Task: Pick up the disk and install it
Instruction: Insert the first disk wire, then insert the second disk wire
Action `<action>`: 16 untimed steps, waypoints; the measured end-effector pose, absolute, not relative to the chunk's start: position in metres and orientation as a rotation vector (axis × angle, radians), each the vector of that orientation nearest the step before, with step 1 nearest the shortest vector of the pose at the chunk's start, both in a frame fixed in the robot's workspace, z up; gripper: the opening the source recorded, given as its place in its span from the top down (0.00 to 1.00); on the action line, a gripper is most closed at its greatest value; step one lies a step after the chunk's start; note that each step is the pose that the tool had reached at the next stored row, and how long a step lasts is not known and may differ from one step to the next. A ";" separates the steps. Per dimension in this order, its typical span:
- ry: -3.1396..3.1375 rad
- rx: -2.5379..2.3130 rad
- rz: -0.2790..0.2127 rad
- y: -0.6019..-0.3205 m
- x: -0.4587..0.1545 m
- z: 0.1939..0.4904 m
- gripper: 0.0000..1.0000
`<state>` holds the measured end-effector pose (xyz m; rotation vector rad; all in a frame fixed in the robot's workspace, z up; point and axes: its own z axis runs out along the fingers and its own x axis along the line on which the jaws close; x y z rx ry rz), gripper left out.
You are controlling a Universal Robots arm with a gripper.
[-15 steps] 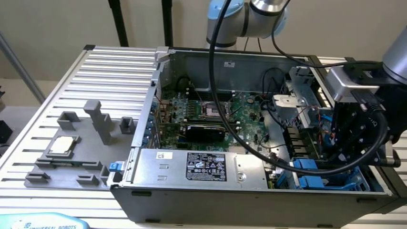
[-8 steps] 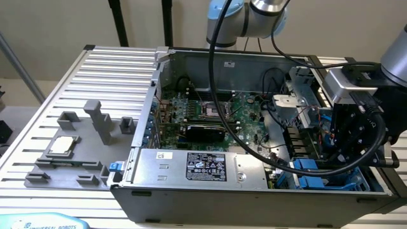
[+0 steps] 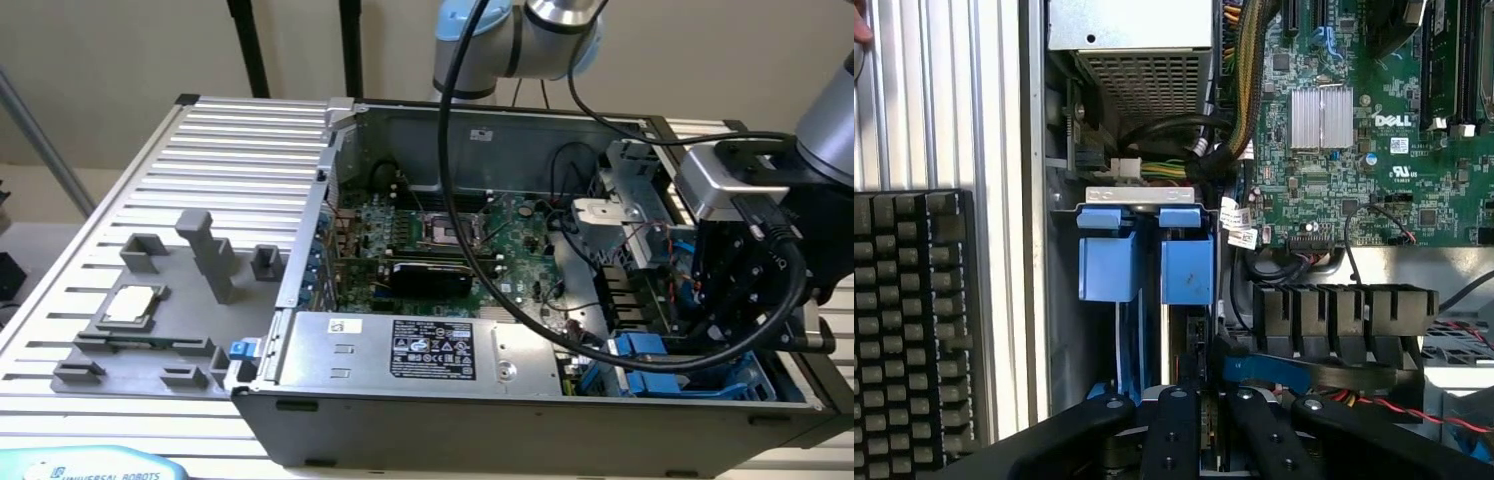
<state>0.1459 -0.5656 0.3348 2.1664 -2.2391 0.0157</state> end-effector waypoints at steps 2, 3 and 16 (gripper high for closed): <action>-2.239 2.167 0.016 -0.566 0.146 0.335 0.84; -2.240 2.168 0.014 -0.565 0.146 0.334 0.84; -2.239 2.166 0.016 -0.566 0.146 0.366 0.69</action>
